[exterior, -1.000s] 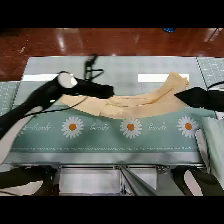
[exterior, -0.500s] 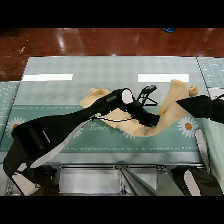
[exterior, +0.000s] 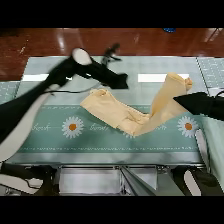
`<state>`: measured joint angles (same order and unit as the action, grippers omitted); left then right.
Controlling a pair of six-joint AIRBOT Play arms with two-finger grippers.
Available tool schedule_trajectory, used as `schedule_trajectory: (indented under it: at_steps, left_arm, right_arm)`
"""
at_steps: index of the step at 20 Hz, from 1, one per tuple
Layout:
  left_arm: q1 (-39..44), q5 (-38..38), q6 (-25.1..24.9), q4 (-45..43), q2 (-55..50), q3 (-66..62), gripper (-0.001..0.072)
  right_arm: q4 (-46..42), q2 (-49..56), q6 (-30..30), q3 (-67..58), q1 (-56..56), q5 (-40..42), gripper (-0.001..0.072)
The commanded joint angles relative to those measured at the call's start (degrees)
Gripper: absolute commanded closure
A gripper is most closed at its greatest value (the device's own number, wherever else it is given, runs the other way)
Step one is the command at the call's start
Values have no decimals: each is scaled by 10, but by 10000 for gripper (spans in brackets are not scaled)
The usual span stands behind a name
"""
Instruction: Fold the shirts.
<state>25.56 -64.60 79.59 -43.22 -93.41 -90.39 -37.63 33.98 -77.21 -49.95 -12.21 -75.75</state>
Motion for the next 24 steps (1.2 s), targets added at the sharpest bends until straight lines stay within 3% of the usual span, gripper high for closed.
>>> schedule_trajectory:
  at_steps: [1, 7, 10, 14, 19, 21, 22, 24]
  left_arm:
    - [-110, -22, 2, -68, 141, 58, 687]
    - [-229, 5, 2, -150, 441, 260, 686]
    - [-234, 5, 27, -148, 548, 356, 686]
    - [-234, 16, 58, -142, 621, 455, 686]
    - [-234, 34, 57, -137, 620, 506, 686]
    - [-234, 54, 58, -137, 619, 523, 686]
    - [-234, 65, 58, -137, 619, 532, 686]
    - [-234, 76, 56, -139, 619, 544, 686]
  right_arm:
    - [45, 63, 24, -3, 78, 82, 695]
    - [41, 328, 49, -136, 315, 248, 695]
    - [41, 471, 51, -232, 360, 256, 695]
    - [42, 595, 35, -309, 397, 248, 694]
    - [59, 659, 34, -318, 416, 265, 682]
    - [94, 672, 53, -318, 421, 246, 357]
    - [91, 672, 67, -318, 422, 231, 295]
    - [75, 666, 72, -318, 407, 190, 301]
